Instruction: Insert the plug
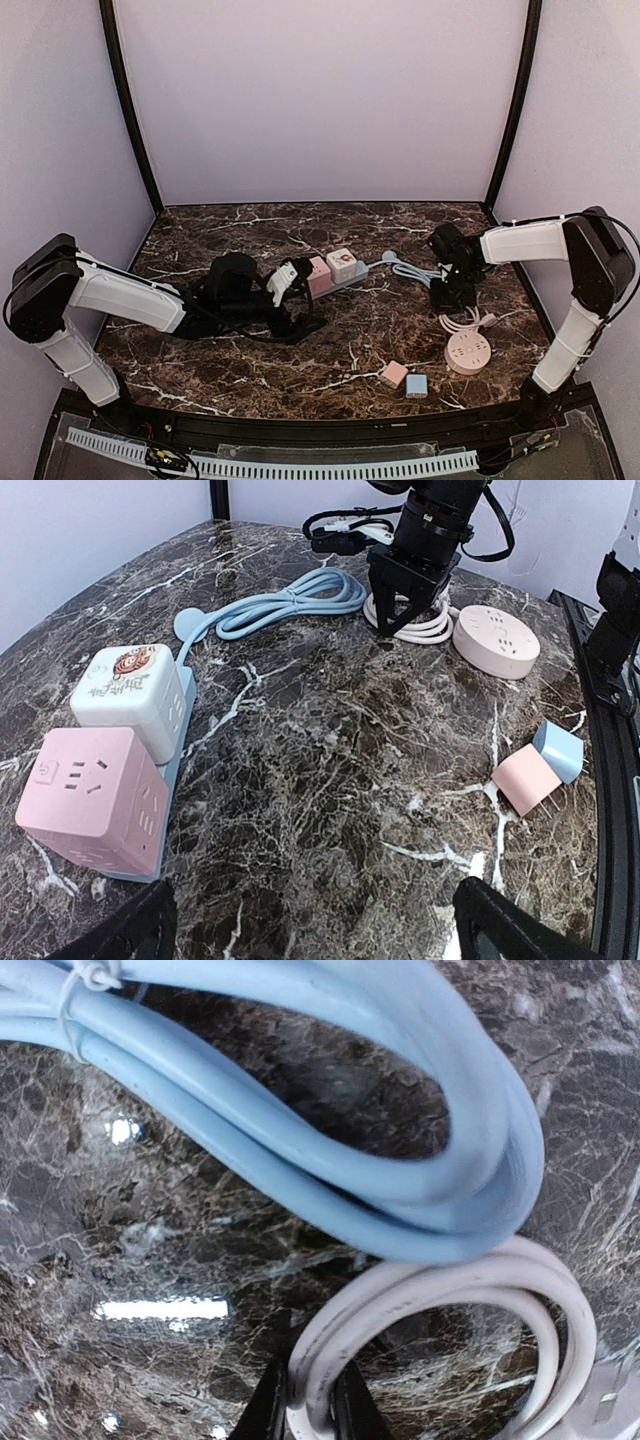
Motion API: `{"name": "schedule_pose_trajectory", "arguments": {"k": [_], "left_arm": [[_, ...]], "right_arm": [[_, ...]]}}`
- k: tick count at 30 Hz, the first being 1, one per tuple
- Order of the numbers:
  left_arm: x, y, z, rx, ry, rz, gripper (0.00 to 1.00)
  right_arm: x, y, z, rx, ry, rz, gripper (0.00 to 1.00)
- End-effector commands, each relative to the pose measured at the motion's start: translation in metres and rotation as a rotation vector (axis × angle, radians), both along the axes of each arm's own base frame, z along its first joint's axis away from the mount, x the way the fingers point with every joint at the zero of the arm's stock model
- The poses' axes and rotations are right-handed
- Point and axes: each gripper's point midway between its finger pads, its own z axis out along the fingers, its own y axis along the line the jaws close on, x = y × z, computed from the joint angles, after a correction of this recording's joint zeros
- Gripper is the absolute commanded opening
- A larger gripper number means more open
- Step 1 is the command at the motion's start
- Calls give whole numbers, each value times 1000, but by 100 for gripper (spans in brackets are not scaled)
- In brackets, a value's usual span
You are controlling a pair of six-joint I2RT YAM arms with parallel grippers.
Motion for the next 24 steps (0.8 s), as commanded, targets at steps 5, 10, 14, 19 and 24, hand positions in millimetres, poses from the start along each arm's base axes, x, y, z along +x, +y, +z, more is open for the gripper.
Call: {"name": "schedule_pose_trajectory", "arguments": {"k": [5,10,14,19,24], "left_arm": [[7,-2,-1,24,-29,13,96],[9,0,-5,34,-34,24,96],[11,2,-8,38,-30,31,96],[14,5,-10,39,-26,40,96],[15,9,-10,38,-26,48,96]], "right_arm": [[-22,27,-32,106,123,63,0],[-25,52,-30,147,131,134,0],[-26,81,-28,177,131,222,0],[-29,116,-29,207,129,340,0],[-30,148,-22,270,116,449,0]]}}
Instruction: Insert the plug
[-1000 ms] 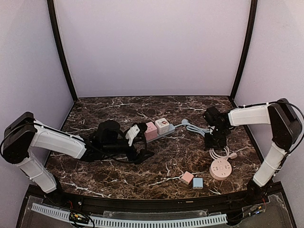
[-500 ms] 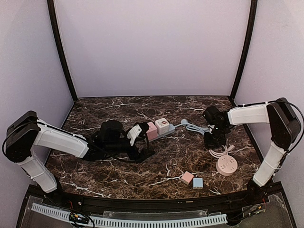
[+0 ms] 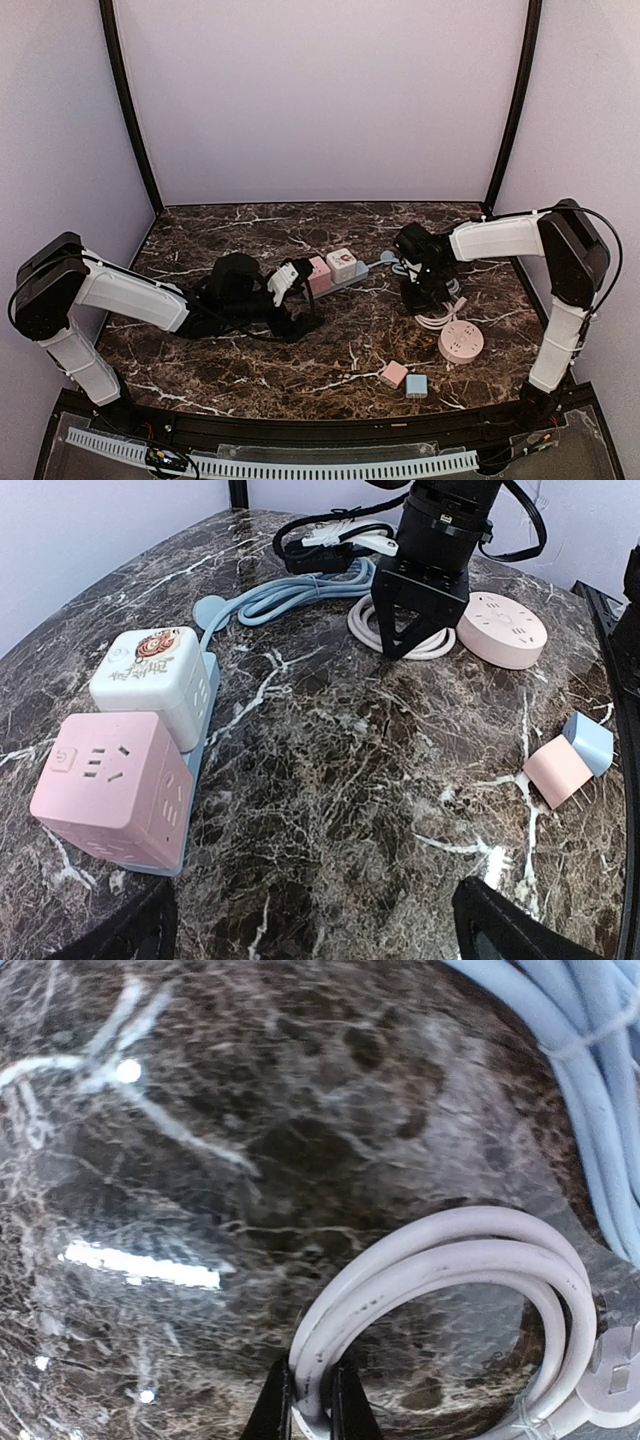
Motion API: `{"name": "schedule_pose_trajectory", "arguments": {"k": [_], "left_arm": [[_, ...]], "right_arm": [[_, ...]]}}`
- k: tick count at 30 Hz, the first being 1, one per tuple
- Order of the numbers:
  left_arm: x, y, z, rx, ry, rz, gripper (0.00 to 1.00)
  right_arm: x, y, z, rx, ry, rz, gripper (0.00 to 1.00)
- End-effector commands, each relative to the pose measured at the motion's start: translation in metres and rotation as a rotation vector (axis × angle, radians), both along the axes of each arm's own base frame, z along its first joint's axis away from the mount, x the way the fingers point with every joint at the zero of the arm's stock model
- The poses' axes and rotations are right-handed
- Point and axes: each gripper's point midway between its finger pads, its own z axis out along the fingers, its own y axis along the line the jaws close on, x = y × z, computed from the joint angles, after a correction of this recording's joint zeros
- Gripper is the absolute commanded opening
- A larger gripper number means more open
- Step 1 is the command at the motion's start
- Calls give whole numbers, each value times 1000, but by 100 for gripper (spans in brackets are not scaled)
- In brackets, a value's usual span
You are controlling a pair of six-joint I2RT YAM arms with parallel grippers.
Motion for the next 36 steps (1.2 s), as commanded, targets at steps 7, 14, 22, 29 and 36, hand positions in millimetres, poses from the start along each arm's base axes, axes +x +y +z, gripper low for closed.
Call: {"name": "schedule_pose_trajectory", "arguments": {"k": [7,14,22,29,36], "left_arm": [[5,10,-2,3,-4,28,96],[6,15,-5,11,0,44,96],[7,19,-4,17,-4,61,96],[4,23,-6,24,8,67,96],[1,18,-3,12,26,39,96]], "right_arm": [[-35,121,-18,318,129,326,0],[-36,152,-19,337,135,429,0],[-46,190,-9,377,113,569,0],[-46,186,-8,340,90,574,0],[-34,165,9,260,18,521,16]]}}
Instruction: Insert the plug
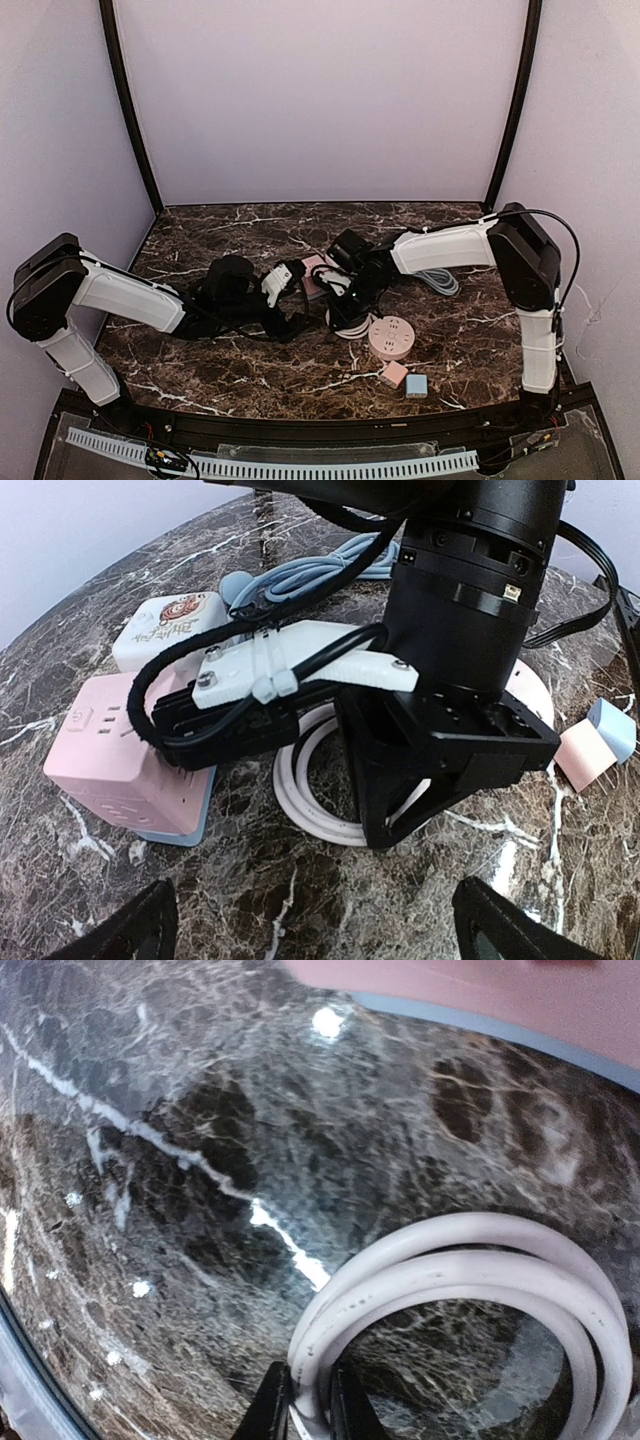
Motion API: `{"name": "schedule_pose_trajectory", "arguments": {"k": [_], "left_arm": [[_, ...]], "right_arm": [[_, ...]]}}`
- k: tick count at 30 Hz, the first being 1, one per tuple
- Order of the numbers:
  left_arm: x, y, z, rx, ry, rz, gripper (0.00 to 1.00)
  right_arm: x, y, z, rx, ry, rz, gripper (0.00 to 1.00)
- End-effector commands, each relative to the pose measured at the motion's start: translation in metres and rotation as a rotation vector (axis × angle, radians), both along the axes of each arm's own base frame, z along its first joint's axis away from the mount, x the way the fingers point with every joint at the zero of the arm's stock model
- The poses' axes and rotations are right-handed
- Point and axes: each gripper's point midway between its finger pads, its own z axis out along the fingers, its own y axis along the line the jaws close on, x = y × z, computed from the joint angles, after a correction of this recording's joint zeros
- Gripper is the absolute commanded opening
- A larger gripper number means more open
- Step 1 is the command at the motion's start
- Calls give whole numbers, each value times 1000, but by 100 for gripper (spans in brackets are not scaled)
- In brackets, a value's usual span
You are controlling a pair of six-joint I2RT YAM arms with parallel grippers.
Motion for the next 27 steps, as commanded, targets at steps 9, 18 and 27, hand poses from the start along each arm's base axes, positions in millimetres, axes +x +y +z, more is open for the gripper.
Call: {"name": "schedule_pose_trajectory", "arguments": {"k": [9,18,27], "left_arm": [[-10,-11,8,-12,41,-57,96],[-38,-37,1,27,76,-185,94],[-73,-72,-15,75,126,-250,92]], "right_arm": [[24,-33,57,-50,-165,-121,45],[21,-60,94,-37,-240,-196,70],[28,-112,119,-72,-350,-394,99]]}}
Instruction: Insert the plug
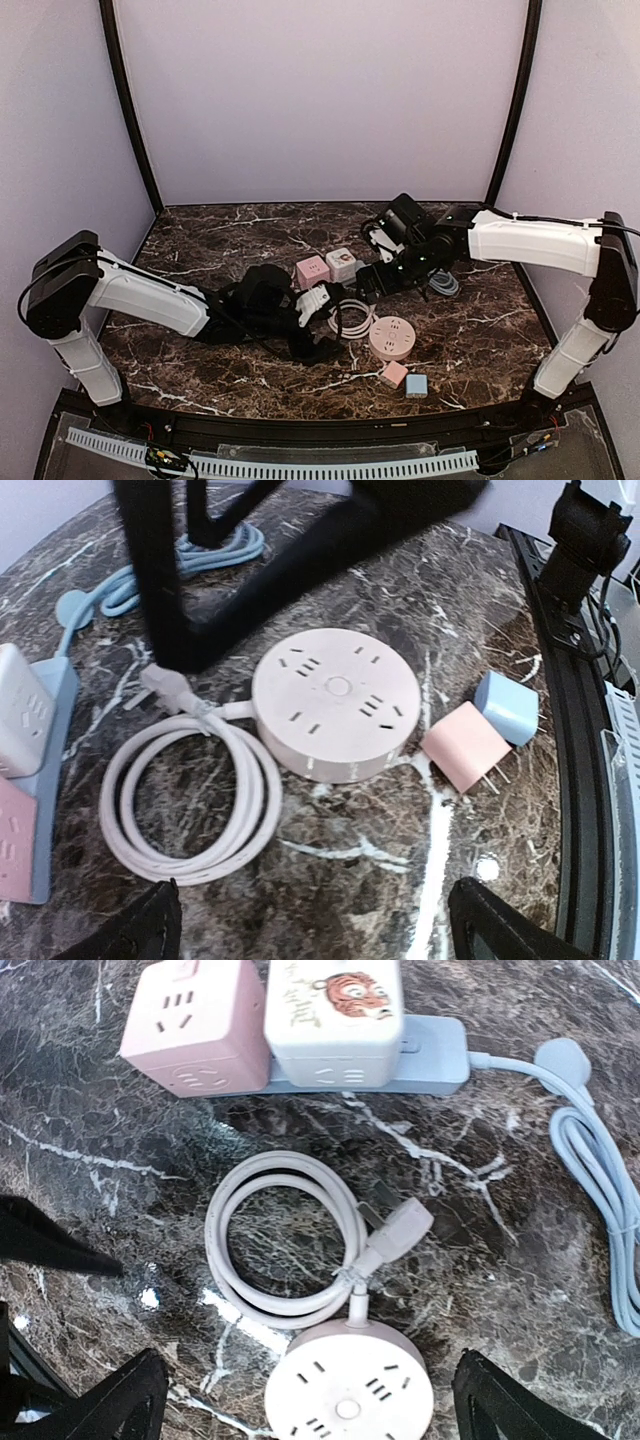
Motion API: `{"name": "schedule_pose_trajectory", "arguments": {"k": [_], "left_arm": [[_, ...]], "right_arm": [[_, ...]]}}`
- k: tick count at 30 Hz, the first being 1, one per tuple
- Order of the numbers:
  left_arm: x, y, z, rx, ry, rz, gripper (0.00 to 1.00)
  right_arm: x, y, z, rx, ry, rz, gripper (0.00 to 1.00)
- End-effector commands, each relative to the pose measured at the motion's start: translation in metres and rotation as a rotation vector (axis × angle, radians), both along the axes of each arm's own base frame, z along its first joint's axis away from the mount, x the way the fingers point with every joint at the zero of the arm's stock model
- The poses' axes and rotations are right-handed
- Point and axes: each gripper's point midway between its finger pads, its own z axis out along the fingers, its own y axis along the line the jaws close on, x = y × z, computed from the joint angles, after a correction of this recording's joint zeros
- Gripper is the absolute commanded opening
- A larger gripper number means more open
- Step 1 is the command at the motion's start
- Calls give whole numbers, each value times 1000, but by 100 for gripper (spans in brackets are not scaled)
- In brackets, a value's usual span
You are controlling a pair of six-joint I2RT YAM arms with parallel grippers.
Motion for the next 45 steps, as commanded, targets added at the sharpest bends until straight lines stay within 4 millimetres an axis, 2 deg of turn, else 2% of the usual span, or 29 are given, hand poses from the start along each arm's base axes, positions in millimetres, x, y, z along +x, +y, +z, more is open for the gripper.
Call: {"name": "schedule_pose_trajectory", "arguments": {"k": [1,5,7,8,9,10,14,21,31,39,45], "left_arm": [[-18,-16,-11,41,26,7,92],[-27,-32,-12,24,31,87,91],[-39,-41,-14,25,39,89,90],[-51,-47,-16,31,34,74,90],[-51,-51,-18,39,22,91,90],[-62,-59,-15,39,14,76,89],[-72,-75,-21,69,-12,108,89],[-77,-79,-28,69,0,170,86],[-86,-88,-40,90,31,170,83],[-84,-104,-48,99,57,204,81],[-78,-106,-63,113,86,270,80]], "right_arm": [[14,-30,16,-9,-77,-147,99],[19,-50,29,-10,-133,-242,99],[19,-57,33,-2,-151,-272,99],[18,-60,35,3,-158,-283,99],[17,-62,37,11,-163,-290,99],[16,-64,39,19,-167,-294,99],[8,-70,42,47,-164,-309,99],[-7,-86,44,87,-164,-353,99],[-17,-100,63,139,-197,-382,99],[-20,-106,66,133,-207,-393,99],[-22,-110,68,138,-217,-394,99]]}}
